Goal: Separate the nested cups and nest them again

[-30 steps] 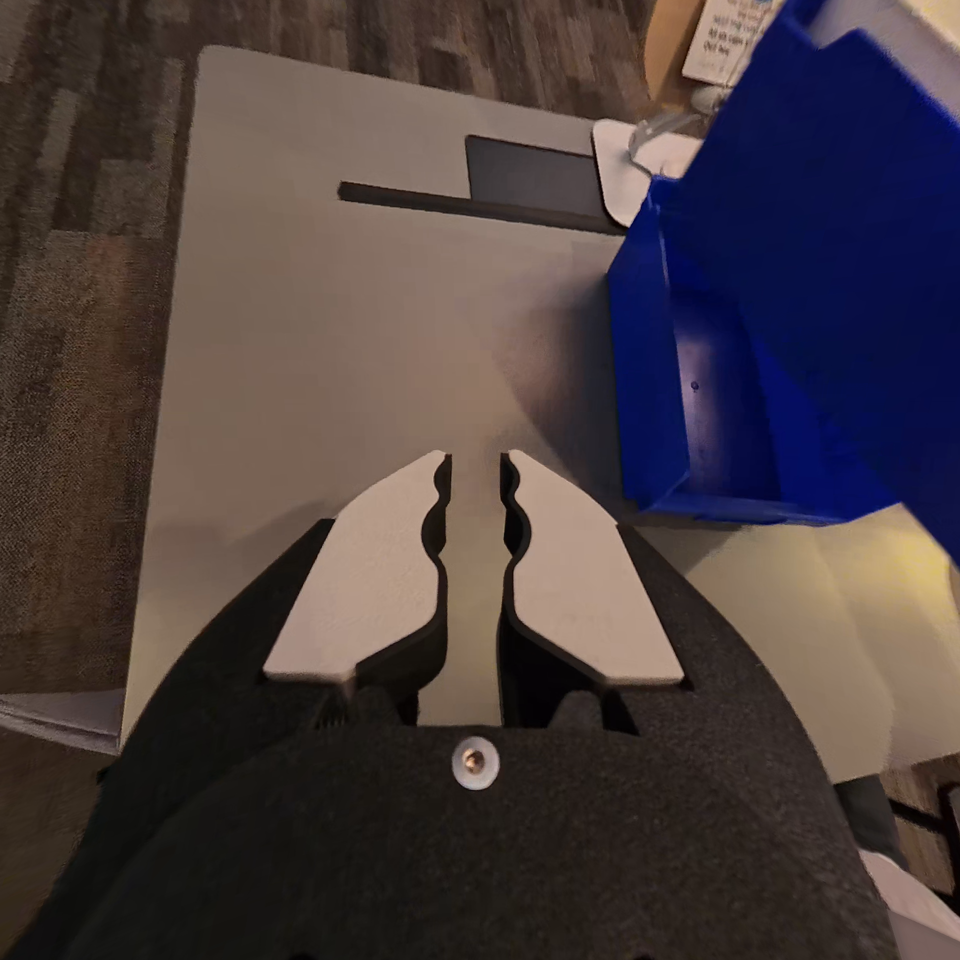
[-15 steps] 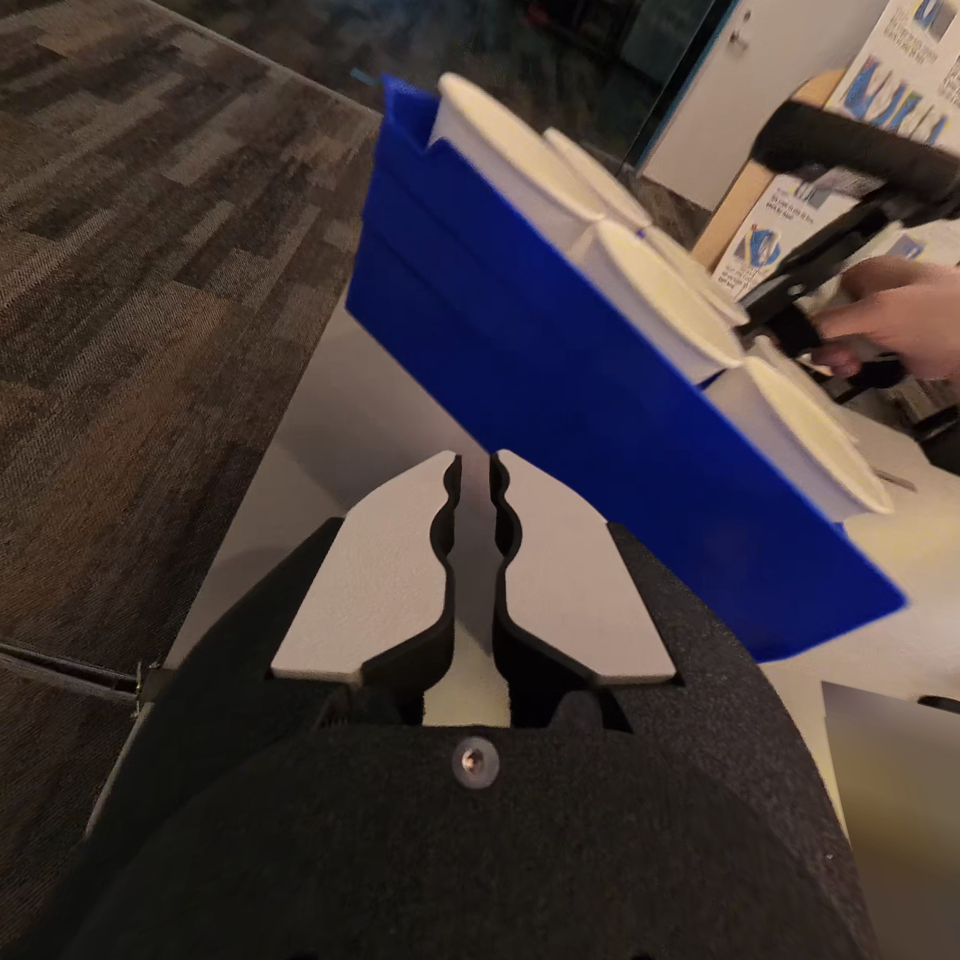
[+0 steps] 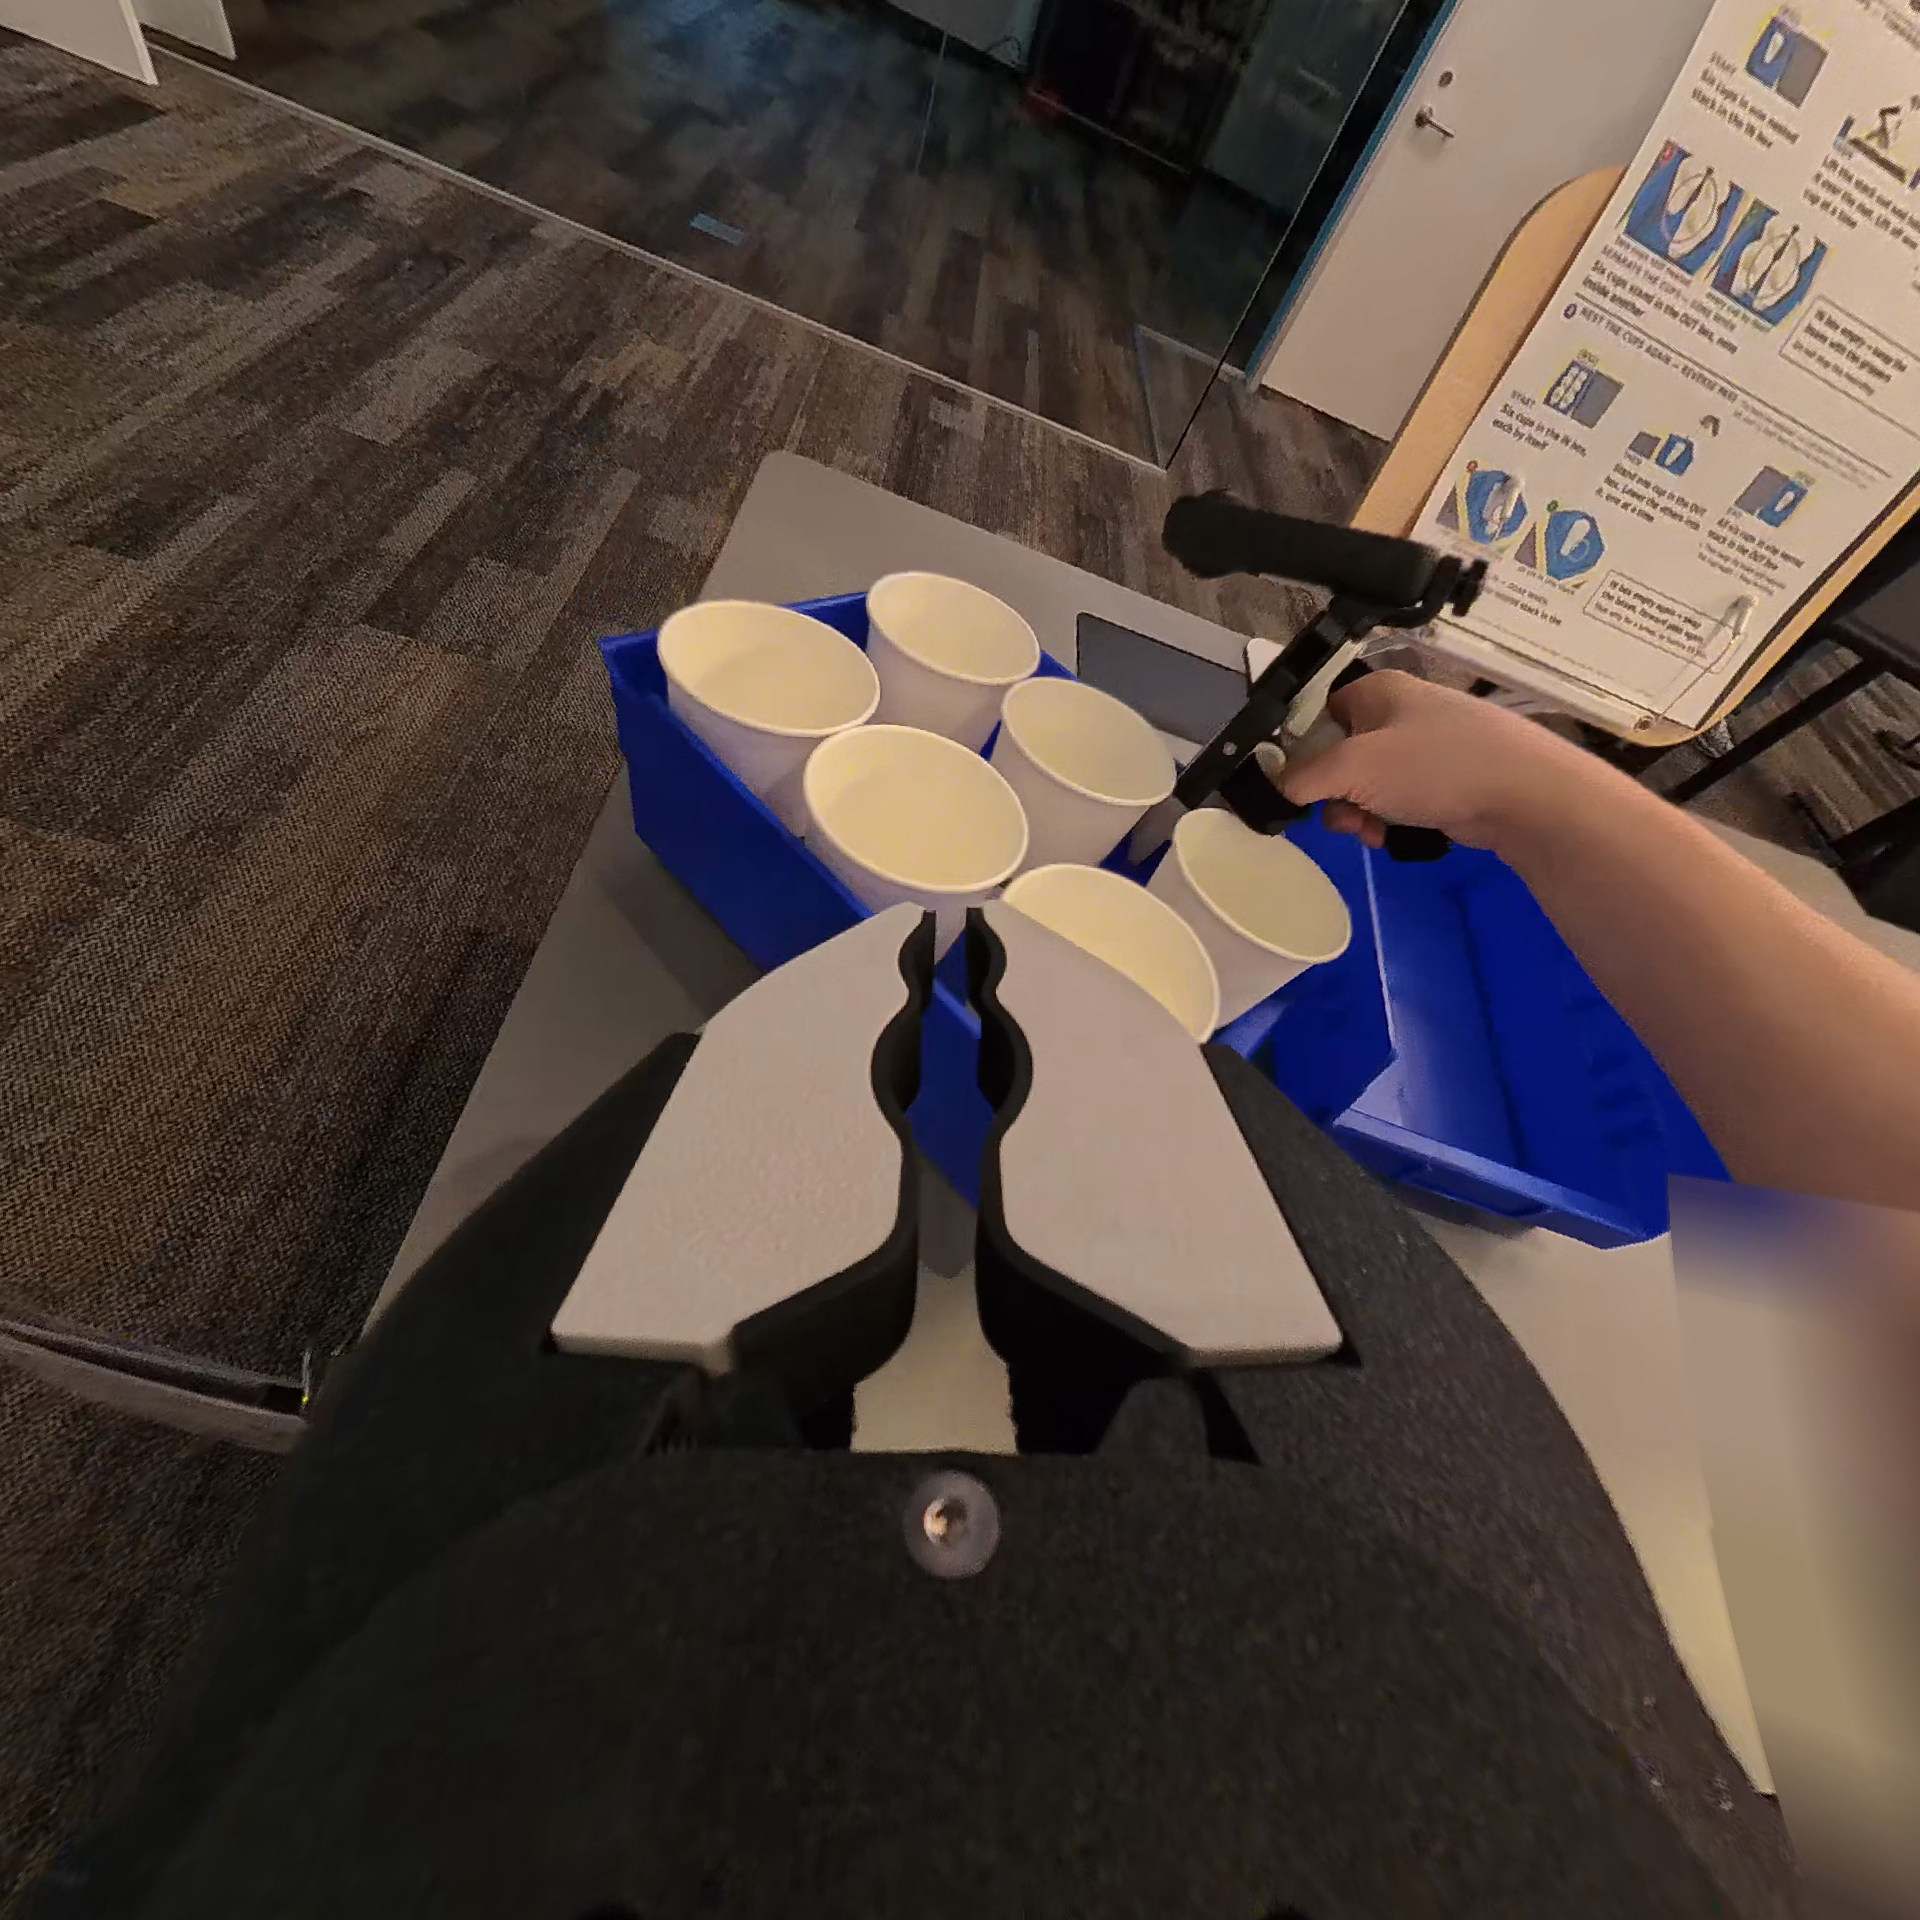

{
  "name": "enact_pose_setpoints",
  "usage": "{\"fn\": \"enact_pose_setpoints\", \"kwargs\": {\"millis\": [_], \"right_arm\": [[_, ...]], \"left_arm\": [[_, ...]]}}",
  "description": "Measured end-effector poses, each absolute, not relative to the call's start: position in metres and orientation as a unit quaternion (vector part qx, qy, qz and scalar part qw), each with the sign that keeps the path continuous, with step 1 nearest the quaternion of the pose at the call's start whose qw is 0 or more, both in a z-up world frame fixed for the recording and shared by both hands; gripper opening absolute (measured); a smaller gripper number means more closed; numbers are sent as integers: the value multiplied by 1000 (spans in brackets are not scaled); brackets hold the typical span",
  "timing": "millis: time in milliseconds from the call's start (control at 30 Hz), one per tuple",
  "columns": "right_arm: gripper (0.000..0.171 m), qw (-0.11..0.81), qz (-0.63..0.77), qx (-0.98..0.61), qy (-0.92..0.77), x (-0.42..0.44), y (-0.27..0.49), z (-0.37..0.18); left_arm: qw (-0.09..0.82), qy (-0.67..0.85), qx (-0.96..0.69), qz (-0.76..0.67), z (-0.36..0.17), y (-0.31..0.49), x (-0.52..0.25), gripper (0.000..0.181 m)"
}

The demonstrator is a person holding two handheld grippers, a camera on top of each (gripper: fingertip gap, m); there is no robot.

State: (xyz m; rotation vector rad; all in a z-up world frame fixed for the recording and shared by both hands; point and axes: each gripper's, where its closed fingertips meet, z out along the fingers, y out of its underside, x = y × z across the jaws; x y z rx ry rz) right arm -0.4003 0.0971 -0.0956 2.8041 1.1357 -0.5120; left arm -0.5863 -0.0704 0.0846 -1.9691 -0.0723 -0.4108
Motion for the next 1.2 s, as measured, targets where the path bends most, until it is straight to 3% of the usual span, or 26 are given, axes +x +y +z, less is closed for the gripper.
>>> {"fn": "enact_pose_setpoints", "kwargs": {"millis": [333,433,500,600,733,933,1033,1200], "right_arm": [[7,-54,-132,922,359,-388,115,-102],[27,-100,-92,920,368,-378,127,-91],[33,-134,-72,908,391,-373,131,-75],[27,-234,-58,880,409,-362,138,-32],[29,-365,27,862,350,-279,144,37],[64,-293,20,945,141,-100,96,5],[68,-225,-41,969,98,-80,69,-39],[69,-131,-9,984,124,-79,46,-94]], "left_arm": [[528,-18,-832,-168,85,-66,-578,6],[526,-17,-834,-166,85,-66,-577,7],[529,-17,-832,-166,86,-67,-577,7],[531,-13,-830,-167,88,-68,-576,7],[529,-2,-831,-173,87,-68,-572,7],[536,-1,-824,-182,92,-66,-569,7],[533,9,-827,-176,93,-64,-562,8],[524,19,-836,-160,92,-63,-555,8]]}}
